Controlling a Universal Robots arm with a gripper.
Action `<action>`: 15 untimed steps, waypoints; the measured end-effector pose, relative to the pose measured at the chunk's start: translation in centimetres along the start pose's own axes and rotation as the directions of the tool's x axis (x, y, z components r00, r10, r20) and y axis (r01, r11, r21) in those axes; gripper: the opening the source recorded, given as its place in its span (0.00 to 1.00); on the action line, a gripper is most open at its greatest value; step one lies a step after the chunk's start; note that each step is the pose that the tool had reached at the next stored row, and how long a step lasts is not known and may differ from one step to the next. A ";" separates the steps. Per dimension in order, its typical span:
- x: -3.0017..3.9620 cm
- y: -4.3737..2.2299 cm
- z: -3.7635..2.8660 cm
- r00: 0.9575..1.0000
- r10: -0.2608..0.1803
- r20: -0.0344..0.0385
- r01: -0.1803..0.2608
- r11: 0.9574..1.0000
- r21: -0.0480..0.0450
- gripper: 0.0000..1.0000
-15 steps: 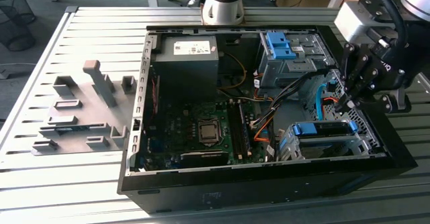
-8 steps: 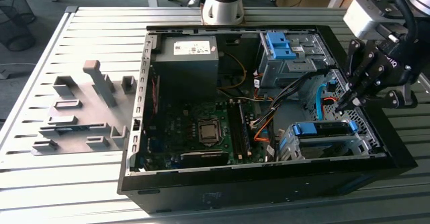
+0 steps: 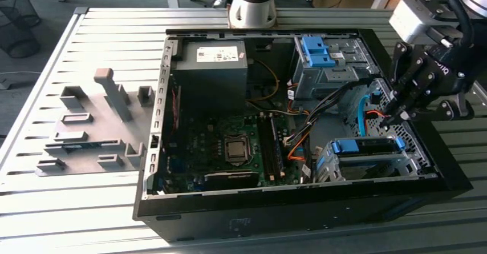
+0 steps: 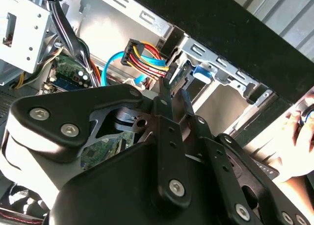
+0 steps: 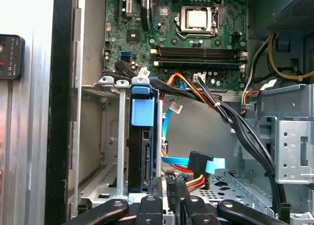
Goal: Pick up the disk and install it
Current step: 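Insert the first disk wire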
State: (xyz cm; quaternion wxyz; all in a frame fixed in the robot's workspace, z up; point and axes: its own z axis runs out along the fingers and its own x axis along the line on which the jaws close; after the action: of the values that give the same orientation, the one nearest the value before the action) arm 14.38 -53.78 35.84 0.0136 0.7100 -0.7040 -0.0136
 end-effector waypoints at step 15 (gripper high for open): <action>-0.29 -0.29 1.03 0.999 -0.044 -0.018 0.044 0.999 -0.001 0.25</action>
State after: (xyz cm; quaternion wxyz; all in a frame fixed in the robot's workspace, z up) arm 14.63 -53.49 34.80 0.0200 0.7254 -0.6880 -0.0076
